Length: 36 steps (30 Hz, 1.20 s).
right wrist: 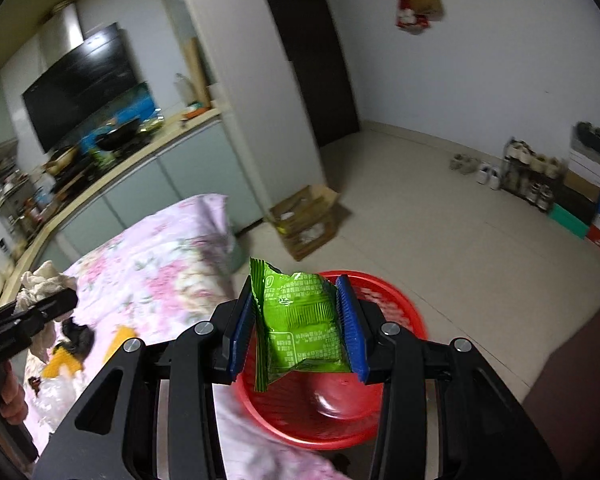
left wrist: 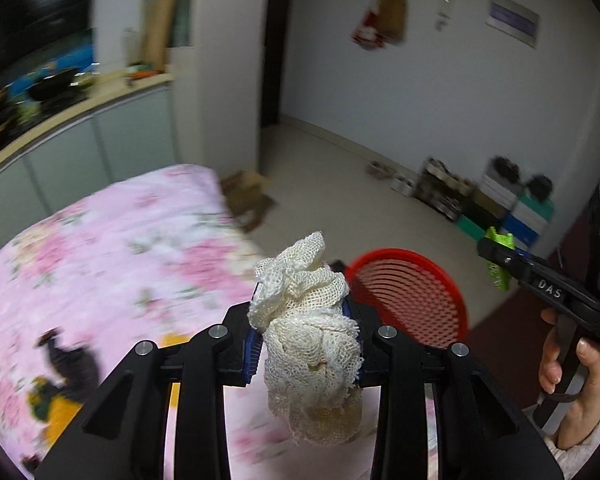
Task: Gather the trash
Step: 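Carry both items to the red basket and release them from both grippers, then move both grippers back over the trash on the bed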
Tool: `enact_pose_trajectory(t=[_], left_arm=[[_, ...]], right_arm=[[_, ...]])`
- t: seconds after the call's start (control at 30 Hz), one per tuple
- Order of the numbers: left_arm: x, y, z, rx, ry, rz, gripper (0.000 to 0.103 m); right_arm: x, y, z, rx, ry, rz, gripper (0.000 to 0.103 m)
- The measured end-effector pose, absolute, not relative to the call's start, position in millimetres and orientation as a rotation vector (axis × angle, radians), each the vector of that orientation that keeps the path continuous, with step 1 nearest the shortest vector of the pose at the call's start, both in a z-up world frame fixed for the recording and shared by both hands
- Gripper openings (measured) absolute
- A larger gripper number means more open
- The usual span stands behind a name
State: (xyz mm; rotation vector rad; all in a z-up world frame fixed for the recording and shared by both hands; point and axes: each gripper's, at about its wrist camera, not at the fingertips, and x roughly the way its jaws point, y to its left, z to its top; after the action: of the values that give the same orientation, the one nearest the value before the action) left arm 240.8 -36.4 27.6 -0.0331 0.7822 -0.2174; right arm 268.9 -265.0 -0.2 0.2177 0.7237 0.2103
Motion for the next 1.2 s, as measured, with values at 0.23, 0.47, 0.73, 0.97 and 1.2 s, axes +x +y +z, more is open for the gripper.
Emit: enact_pose_trajectory(t=[0.23,0.47,0.73,0.97,1.2], left_arm=[[284.1,-109.3,-14.7,-0.004,0.887,-0.345,0.032],[312.2,-145.8,-56.8,0.045,0.967,-0.377,0.034],[322.5,-163.3,-94.1,0.085,1.036,-0.4,0.059],[317.8,-155.5,-92.1,0.07,1.026,-0.357,0.078],[296.4,-135.4,-66.8,0.062,0.962,-0.297,0.081]], right_arm=[[289.1,-292.7,-28.9,0.242,0.817,0.125,0.039],[313.4,-298.1,-59.7,0.284,0.914,0.103,0.04],[320.6,-300.6,-76.9,0.355,0.964,0.108,0.076],[309.3,-307.7,-65.9,0.355,0.92,0.096,0.076],[284.0,-299.6,-44.5,0.301,0.84,0.1,0.076]])
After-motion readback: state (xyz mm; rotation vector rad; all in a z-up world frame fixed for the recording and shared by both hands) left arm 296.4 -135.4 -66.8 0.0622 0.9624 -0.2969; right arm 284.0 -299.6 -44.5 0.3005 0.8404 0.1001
